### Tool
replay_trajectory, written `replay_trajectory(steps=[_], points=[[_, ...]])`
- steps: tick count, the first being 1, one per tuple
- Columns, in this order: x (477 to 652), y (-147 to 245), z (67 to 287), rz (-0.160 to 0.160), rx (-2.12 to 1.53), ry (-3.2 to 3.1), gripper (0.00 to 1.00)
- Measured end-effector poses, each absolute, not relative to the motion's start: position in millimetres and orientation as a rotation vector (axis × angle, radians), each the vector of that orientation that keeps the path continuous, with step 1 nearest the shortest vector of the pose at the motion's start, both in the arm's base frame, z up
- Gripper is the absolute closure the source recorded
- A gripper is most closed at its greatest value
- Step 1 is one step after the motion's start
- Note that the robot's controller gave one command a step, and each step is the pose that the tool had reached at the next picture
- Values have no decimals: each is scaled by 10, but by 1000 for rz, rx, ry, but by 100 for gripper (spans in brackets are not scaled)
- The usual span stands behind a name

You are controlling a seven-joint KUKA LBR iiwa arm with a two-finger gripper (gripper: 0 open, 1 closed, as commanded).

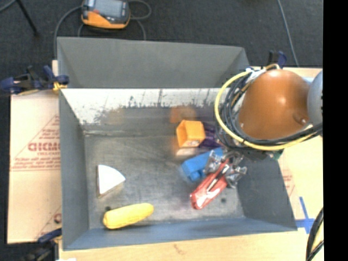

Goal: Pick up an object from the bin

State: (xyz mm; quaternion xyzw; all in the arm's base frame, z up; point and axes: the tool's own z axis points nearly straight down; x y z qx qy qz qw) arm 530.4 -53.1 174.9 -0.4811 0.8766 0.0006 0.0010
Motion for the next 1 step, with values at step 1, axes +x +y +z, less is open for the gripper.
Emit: replay_trajectory(steps=[1], points=[[5303, -531, 1749, 3, -1509, 2753, 100]])
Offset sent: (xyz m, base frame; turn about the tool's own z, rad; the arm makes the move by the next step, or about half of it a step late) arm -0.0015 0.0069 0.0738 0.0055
